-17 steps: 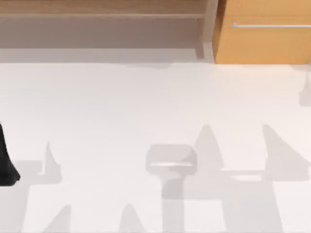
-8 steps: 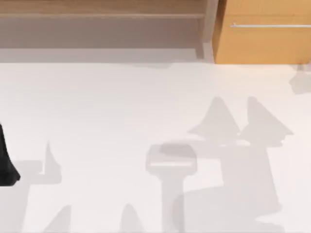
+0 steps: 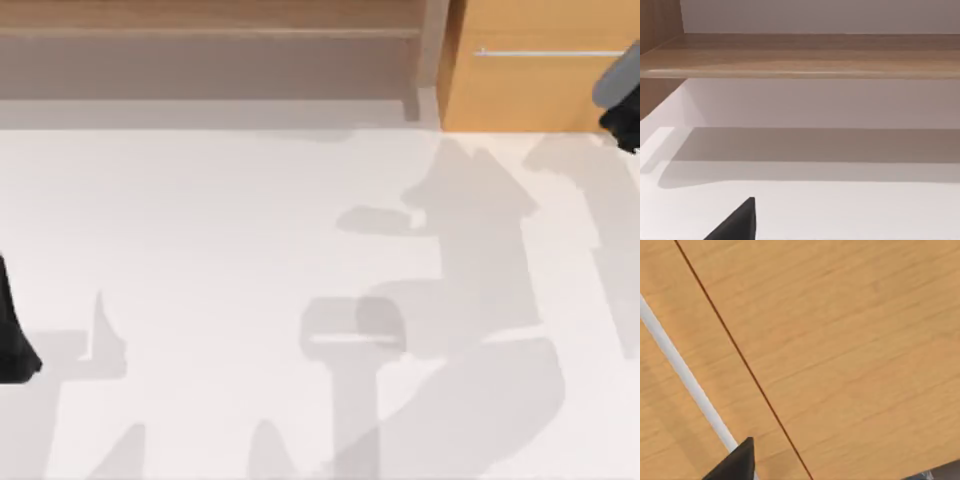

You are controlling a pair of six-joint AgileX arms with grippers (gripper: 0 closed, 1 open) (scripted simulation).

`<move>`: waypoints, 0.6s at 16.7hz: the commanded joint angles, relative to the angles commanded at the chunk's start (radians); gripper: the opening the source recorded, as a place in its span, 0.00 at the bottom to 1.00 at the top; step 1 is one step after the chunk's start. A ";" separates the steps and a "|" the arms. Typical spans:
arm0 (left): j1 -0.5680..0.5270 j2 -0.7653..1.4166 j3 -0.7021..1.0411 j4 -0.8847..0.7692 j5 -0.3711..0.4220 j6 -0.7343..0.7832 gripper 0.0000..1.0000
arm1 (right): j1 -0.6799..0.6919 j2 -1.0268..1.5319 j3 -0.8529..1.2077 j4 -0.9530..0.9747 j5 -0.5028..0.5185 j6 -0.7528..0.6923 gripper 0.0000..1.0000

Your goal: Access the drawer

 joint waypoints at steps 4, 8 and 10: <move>0.000 0.000 0.000 0.000 0.000 0.000 1.00 | 0.099 0.172 0.059 0.114 0.104 -0.298 1.00; 0.000 0.000 0.000 0.000 0.000 0.000 1.00 | 0.152 0.264 0.090 0.174 0.163 -0.433 1.00; 0.000 0.000 0.000 0.000 0.000 0.000 1.00 | 0.155 0.269 0.092 0.177 0.167 -0.440 1.00</move>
